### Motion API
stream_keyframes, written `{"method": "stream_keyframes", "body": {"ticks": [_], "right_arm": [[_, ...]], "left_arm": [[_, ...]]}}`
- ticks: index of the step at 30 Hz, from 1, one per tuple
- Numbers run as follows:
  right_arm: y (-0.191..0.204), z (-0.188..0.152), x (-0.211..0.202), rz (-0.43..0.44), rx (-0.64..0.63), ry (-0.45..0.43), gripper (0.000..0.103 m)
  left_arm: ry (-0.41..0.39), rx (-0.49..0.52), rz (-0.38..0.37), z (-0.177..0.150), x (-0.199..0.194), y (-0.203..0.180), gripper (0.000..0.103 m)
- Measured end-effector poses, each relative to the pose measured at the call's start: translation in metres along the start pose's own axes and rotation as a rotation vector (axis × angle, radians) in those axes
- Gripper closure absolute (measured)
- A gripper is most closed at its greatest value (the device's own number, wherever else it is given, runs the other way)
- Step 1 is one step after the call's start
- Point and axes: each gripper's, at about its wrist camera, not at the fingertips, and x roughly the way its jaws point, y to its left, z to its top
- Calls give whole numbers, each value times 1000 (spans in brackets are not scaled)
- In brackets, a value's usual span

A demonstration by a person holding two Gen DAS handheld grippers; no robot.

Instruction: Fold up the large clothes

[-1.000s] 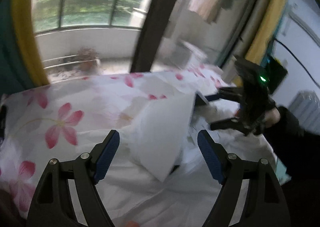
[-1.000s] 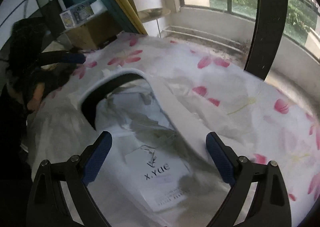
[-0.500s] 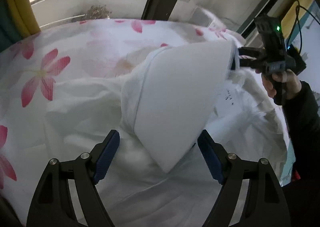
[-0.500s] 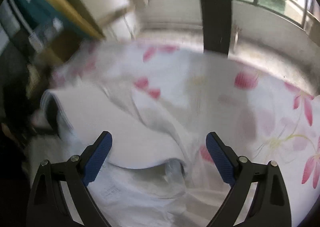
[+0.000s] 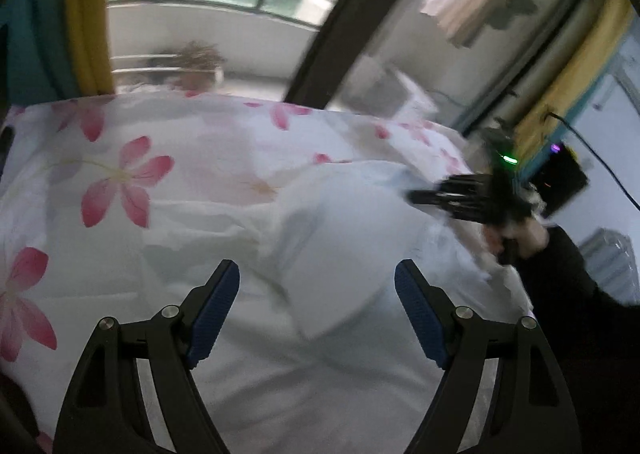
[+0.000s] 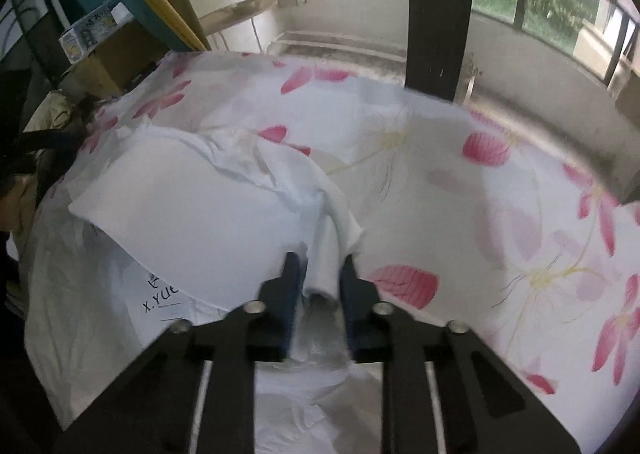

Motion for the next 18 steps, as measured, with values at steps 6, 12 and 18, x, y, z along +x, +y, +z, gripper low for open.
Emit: {"method": "stream_keyframes", "body": {"ticks": [6, 12, 18], "right_arm": [[-8, 0, -27, -138, 13, -117, 91], [-22, -12, -35, -234, 80, -148, 91], [-40, -21, -31, -256, 149, -131, 90]], "left_arm": [[68, 14, 9, 13, 35, -4, 20], [108, 93, 9, 42, 70, -15, 20], [201, 149, -15, 67, 116, -20, 27]]}}
